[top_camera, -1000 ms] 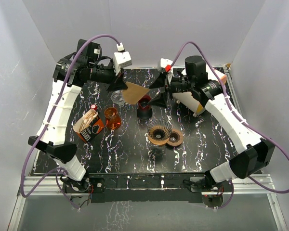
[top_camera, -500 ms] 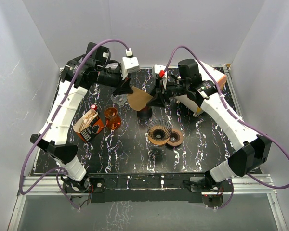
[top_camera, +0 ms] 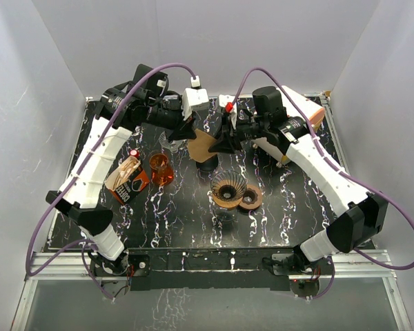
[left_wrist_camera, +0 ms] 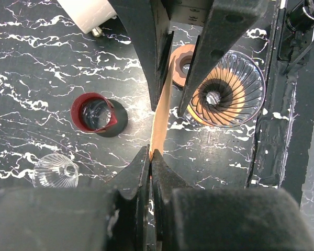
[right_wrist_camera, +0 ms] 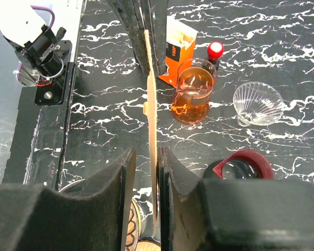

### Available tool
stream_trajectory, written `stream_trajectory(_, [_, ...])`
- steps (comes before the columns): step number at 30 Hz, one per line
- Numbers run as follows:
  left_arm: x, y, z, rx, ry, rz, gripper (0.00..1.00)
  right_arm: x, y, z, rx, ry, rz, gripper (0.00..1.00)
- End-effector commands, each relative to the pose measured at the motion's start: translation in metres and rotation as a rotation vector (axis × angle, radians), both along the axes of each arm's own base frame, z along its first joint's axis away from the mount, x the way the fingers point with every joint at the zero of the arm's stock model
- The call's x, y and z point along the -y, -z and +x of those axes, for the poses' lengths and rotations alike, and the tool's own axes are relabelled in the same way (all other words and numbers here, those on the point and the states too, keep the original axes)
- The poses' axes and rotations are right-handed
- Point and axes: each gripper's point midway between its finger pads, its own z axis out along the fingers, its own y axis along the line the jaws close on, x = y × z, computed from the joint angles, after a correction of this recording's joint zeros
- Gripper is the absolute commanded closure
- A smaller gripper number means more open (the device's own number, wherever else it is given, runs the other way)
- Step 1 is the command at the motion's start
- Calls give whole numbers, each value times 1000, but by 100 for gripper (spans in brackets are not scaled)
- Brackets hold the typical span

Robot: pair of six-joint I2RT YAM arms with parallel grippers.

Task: Place the coffee filter in the dripper
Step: Pick up the coffee filter from the coffee filter holder.

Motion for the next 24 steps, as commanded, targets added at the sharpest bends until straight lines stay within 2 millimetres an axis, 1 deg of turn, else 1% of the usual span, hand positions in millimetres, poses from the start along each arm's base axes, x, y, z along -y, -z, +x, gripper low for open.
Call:
stream_trajectory(1, [0, -6, -5, 17, 11, 5, 100, 0, -6, -1, 28, 8, 9, 79])
stream_trajectory(8, [-1, -3, -6, 24, 10, 25, 100, 0, 1, 1, 8, 12, -18, 82])
stream_trajectory(15, [1, -2, -5, 22, 12, 28, 100, -4, 9, 1, -9, 4, -28, 83])
stream_trajectory(18, [3, -2, -6, 22, 13, 24, 100, -5, 10, -1, -13, -1, -28, 89])
stream_trajectory(21, [3, -3, -6, 23, 11, 19, 100, -4, 11, -1, -15, 2, -27, 100])
stream_trajectory(23, [4, -4, -7, 25, 12, 11, 98, -4, 11, -3, -15, 6, -25, 100])
stream_trajectory(24, [4, -5, -7, 27, 11, 6, 93, -3, 10, -4, -13, 9, -23, 100])
